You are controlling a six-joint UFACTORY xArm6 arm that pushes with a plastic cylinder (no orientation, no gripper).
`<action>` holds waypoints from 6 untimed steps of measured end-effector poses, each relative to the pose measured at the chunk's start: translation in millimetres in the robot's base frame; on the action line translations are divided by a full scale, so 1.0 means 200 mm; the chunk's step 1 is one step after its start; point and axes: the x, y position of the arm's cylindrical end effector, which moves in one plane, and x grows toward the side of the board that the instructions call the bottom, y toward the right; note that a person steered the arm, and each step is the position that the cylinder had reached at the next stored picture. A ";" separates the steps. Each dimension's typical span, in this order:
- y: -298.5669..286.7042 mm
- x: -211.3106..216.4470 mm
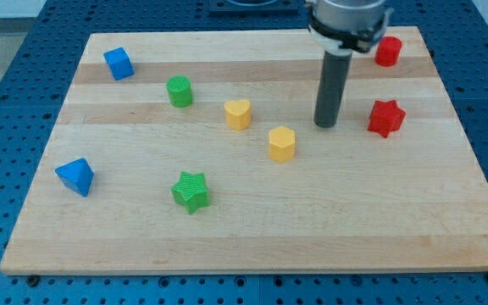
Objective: Push the yellow hexagon towards yellow heart
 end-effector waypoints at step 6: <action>-0.27 0.33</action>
